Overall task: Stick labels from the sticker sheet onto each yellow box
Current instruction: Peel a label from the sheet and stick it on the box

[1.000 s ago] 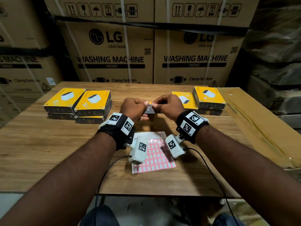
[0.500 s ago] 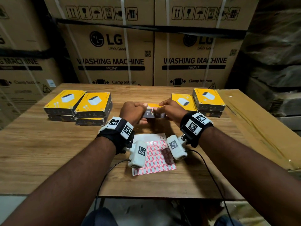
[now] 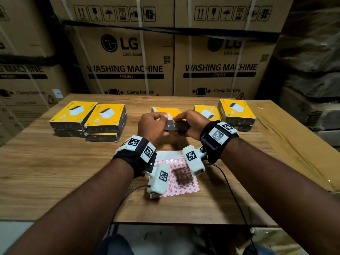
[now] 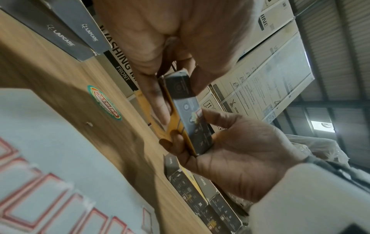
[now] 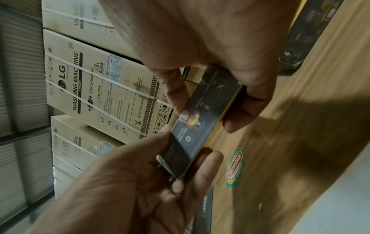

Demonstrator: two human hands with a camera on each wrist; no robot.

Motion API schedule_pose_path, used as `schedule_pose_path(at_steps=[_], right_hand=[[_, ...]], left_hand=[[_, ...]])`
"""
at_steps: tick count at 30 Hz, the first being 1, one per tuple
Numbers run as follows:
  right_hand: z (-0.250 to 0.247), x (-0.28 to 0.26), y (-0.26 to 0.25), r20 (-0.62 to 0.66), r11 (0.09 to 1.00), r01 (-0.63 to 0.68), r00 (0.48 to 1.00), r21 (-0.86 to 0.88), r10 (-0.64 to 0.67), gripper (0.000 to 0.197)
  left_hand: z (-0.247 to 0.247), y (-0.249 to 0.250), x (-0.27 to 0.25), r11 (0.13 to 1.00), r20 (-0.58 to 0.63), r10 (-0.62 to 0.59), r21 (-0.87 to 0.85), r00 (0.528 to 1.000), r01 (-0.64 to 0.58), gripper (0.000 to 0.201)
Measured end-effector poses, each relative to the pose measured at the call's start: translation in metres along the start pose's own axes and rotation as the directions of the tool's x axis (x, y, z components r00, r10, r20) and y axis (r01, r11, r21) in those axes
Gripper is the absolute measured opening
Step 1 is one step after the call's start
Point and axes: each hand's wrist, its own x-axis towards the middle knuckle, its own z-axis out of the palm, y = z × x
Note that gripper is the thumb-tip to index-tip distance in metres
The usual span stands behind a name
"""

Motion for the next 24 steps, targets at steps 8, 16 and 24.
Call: schedule_pose_path(at_steps=[8,16,24], right_hand=[[0.003,-0.004,0.002,-0.080,0.996,0.087,0.993,0.001,-0.087,0.021],[0.000,-0.009,0.002,-0.059,0.986,0.150,0.986,-0.077,-0.155,0.017],[0.009,-0.016,0.008,0.006,0.995,0.092,0.996,-0.038,-0.092,0.020]], left_hand=[[-0.004,0.000,0.007,0.998,0.089,-0.007,0.067,0.996,0.001,0.028],[-0.005,-0.001,0.010,0.971,0.196,-0.231,-0.019,0.953,0.239,0.030],[-0.004,-0.009,0.015,0.987,0.168,-0.137,0.101,0.976,0.121,0.052]])
